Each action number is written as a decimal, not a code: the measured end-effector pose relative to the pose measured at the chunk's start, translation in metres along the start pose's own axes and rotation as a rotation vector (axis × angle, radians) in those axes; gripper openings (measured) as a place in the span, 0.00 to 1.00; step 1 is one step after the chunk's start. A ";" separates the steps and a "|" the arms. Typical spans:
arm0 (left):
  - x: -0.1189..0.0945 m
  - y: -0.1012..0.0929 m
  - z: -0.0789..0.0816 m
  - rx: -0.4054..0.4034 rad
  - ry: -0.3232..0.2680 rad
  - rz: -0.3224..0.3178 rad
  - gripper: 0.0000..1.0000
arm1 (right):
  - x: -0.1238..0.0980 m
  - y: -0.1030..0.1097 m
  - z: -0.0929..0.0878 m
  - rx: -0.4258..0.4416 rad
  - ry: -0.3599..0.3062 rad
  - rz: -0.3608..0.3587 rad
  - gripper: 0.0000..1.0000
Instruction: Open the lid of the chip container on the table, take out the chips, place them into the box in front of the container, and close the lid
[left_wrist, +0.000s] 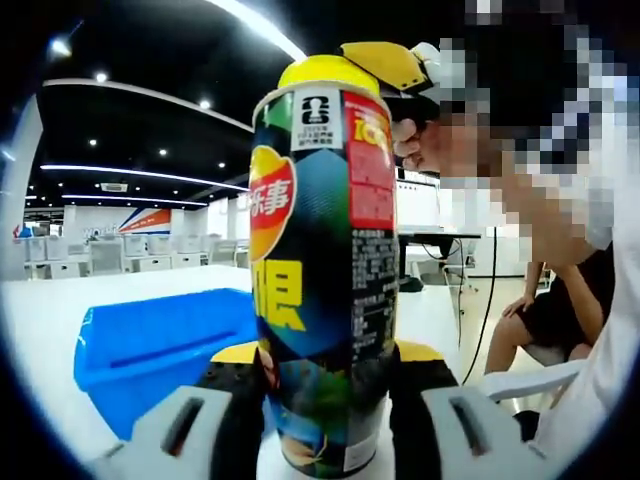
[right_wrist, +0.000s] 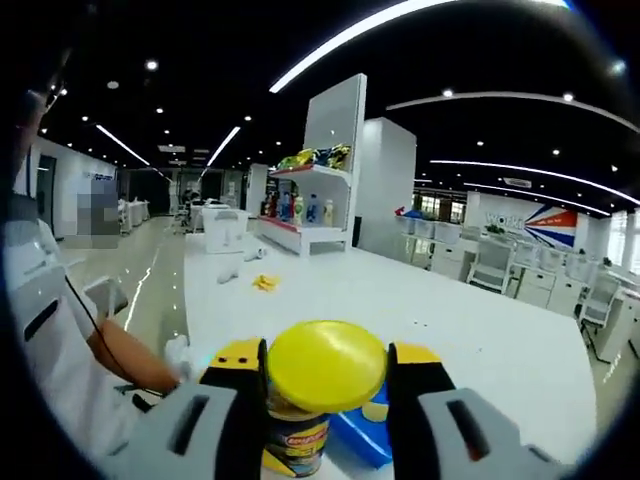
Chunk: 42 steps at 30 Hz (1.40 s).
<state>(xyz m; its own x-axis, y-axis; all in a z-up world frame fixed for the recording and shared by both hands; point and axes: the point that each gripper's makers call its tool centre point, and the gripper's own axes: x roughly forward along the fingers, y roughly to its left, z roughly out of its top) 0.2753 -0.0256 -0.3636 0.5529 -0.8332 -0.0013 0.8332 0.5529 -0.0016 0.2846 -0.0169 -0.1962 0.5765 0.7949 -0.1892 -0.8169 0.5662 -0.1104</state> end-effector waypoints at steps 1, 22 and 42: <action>0.000 0.000 0.000 0.000 -0.001 0.000 0.50 | 0.001 0.001 -0.001 0.005 0.003 0.007 0.46; 0.000 -0.001 0.000 -0.003 -0.006 0.002 0.50 | 0.020 0.027 -0.036 0.013 0.122 0.118 0.47; 0.000 -0.002 0.000 0.000 -0.004 0.003 0.50 | 0.016 0.027 -0.042 -0.070 0.109 0.136 0.51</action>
<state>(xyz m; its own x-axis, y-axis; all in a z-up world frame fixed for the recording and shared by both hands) 0.2739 -0.0269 -0.3640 0.5553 -0.8317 0.0027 0.8317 0.5553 -0.0015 0.2714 0.0020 -0.2434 0.4579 0.8326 -0.3115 -0.8888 0.4352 -0.1435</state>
